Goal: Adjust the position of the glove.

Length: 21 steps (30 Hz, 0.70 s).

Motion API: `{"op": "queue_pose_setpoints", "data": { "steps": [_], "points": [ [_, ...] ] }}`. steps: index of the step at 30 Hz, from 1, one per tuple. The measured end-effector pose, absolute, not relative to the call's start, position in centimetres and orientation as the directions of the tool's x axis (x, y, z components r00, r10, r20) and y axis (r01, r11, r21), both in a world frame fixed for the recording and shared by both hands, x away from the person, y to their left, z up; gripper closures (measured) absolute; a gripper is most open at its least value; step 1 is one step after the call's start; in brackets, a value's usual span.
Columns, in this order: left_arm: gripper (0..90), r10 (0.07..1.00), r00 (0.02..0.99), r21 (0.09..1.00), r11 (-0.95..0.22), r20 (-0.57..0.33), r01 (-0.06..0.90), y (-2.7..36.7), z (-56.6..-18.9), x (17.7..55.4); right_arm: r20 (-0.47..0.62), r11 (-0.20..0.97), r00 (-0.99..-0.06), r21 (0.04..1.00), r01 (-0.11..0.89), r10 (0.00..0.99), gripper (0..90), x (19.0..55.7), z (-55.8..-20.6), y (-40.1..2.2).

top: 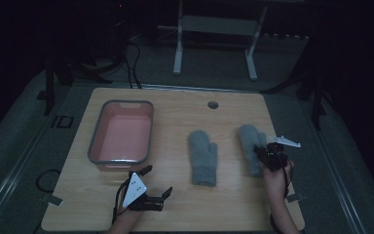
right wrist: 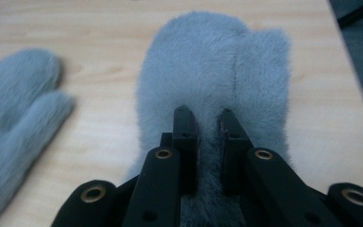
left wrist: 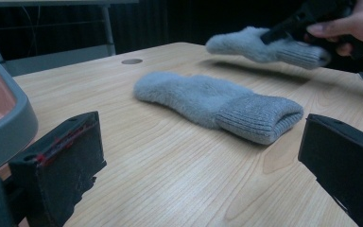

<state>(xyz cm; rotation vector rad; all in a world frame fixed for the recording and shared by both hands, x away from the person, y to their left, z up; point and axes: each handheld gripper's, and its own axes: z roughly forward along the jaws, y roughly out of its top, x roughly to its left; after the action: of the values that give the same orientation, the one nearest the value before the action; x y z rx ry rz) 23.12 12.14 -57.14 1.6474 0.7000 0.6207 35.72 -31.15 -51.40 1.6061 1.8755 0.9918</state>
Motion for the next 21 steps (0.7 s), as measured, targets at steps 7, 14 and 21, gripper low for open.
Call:
{"op": "queue_pose_setpoints", "data": {
  "steps": [7,14,21],
  "points": [
    [1.2,0.734,0.678,0.984,-0.141,0.029,0.111,12.1,-57.1,23.1,0.141,-0.019,-0.139,0.765,0.644,0.980,81.2,32.8,-52.0,-30.9],
    [1.2,0.735,0.677,0.984,-0.140,0.027,0.113,12.1,-57.1,23.1,0.148,-0.026,-0.133,0.757,0.653,0.980,80.6,32.0,-52.7,-30.9],
    [1.3,0.735,0.678,0.983,-0.142,0.029,0.113,12.1,-57.1,23.1,0.150,-0.021,-0.128,0.723,0.691,0.980,76.6,32.6,-54.4,-30.7]
  ]
}}
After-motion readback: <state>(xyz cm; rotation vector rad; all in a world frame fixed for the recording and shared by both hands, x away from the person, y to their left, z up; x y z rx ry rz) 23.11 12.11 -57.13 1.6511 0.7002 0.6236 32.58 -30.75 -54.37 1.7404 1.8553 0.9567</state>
